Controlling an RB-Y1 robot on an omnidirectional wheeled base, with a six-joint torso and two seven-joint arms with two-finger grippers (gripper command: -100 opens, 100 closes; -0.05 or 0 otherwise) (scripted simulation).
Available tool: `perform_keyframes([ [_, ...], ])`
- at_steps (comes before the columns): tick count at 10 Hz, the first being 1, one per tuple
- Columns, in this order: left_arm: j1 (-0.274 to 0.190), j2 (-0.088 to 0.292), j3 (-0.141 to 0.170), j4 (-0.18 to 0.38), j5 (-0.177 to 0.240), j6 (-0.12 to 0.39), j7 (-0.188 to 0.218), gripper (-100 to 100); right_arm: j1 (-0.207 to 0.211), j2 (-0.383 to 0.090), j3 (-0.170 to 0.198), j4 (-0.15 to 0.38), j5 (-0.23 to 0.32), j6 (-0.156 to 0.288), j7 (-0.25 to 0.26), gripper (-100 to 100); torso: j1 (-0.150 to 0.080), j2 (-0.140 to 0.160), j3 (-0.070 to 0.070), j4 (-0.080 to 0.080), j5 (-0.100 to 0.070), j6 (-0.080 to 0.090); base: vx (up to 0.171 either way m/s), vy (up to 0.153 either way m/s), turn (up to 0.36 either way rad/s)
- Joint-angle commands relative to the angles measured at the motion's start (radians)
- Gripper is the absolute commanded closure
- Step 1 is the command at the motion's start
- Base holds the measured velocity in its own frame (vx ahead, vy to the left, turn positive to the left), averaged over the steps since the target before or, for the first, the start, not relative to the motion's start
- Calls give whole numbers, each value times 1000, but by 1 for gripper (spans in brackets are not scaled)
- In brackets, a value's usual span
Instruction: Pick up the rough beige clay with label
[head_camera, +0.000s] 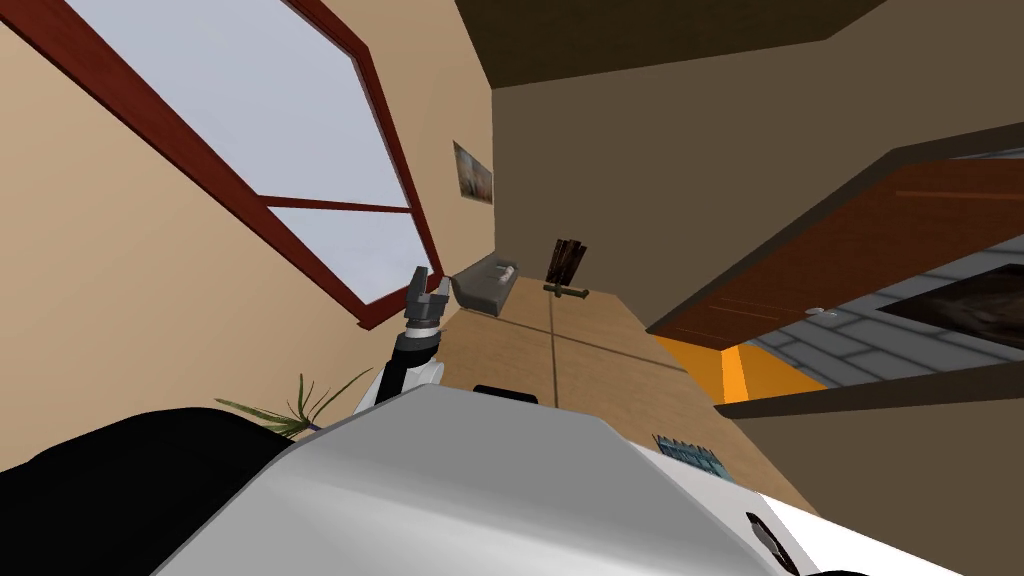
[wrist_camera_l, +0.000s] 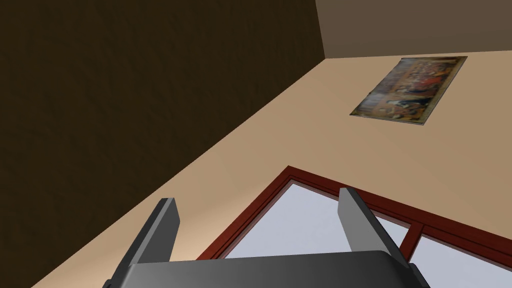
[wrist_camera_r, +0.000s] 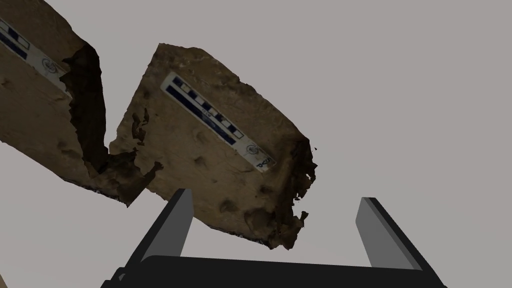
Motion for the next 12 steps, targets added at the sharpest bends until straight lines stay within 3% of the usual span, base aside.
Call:
perform_keyframes([
  [1, 0, 0, 0, 0, 0, 0, 0, 0, 1, 1, 1, 0, -31, 0, 2, -100, 0, 0, 0, 0, 0, 0, -6, -3, -28],
  [2, 0, 0, 0, 0, 0, 0, 0, 0, 2, 1, 1, -1, -20, 0, 3, -100, 1, -1, -1, 0, 0, 0, 0, 0, 0],
  [3, 0, 0, 0, 0, 0, 0, 0, 0, 2, 1, 1, -1, -22, 0, 3, 100, 1, -1, -1, 0, 0, 0, 0, 0, 0],
  [7, 0, 0, 0, 0, 0, 0, 0, 0, 1, 2, 0, -3, -23, -1, 2, 100, -1, 0, 0, 0, 0, 0, 1, 1, 4],
  [8, 0, 0, 0, 0, 0, 0, 0, 0, 1, 2, 0, -3, -23, -1, 2, 0, -1, 0, 0, 0, 0, 0, 0, 0, 0],
  [9, 0, 0, 0, 0, 0, 0, 0, 0, -42, -26, -23, 28, 27, -28, -49, 100, -1, 0, 0, 0, 0, 0, 39, 10, -430],
  [11, 0, 0, 0, 0, 0, 0, 0, 0, -42, -26, -23, 28, 77, -28, -56, 100, 0, -2, -1, -1, -1, -1, 35, 27, -45],
  [12, 0, 0, 0, 0, 0, 0, 0, 0, -86, -52, -48, 57, 110, -55, -106, 100, -1, -1, -1, 0, -1, -2, 39, 23, -242],
])
